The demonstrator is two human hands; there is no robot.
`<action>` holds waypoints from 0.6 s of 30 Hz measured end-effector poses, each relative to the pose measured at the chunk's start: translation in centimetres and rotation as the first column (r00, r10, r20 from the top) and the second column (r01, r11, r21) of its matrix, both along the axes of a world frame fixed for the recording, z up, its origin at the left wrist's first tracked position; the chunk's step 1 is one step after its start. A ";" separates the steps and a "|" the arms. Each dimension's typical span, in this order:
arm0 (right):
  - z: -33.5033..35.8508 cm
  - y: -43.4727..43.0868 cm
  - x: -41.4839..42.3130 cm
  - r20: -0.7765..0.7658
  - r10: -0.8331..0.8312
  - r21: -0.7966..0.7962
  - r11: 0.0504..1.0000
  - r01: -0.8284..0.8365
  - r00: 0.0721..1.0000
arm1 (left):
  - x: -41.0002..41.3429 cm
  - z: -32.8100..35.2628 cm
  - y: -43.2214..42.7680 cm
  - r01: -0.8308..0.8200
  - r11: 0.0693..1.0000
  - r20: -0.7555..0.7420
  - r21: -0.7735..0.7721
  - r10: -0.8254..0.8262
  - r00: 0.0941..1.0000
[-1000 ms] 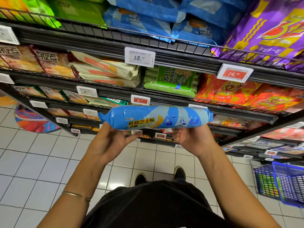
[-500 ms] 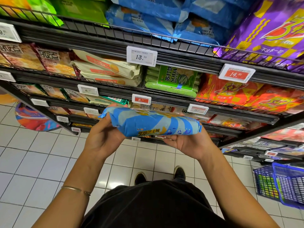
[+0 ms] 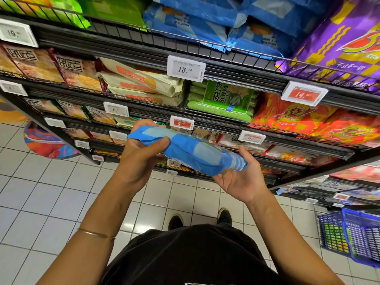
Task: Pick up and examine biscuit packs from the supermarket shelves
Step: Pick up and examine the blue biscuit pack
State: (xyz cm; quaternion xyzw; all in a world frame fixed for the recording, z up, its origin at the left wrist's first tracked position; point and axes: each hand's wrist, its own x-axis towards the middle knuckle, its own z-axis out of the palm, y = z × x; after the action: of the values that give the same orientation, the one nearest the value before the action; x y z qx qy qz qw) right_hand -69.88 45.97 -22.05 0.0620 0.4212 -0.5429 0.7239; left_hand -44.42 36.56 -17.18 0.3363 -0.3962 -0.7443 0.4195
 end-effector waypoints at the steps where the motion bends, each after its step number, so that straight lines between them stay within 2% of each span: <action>1: 0.0 0.1 0.1 0.001 -0.001 -0.016 1.000 0.001 1.000 | -0.1 0.0 0.1 -0.004 1.000 0.016 -0.022 0.004 1.000; 9: -0.6 0.2 0.1 -0.082 -0.053 -0.019 0.999 0.051 0.995 | -0.2 -0.7 0.1 0.007 1.000 0.043 -0.023 -0.006 0.999; 14: -0.2 0.3 0.0 -0.130 -0.082 -0.104 0.992 0.068 0.988 | -0.6 -1.2 0.5 -0.037 0.989 0.004 0.142 0.037 0.999; 18: 0.4 0.3 -0.4 -0.172 -0.102 -0.170 0.983 0.073 0.980 | -0.7 -1.4 0.9 -0.008 0.969 -0.017 0.248 0.012 1.000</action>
State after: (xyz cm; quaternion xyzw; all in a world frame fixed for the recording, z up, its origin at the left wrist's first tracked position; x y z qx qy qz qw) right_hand -70.24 46.24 -21.64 -0.0282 0.4361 -0.6104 0.6607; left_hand -45.16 37.42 -18.57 0.3812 -0.2944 -0.7889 0.3816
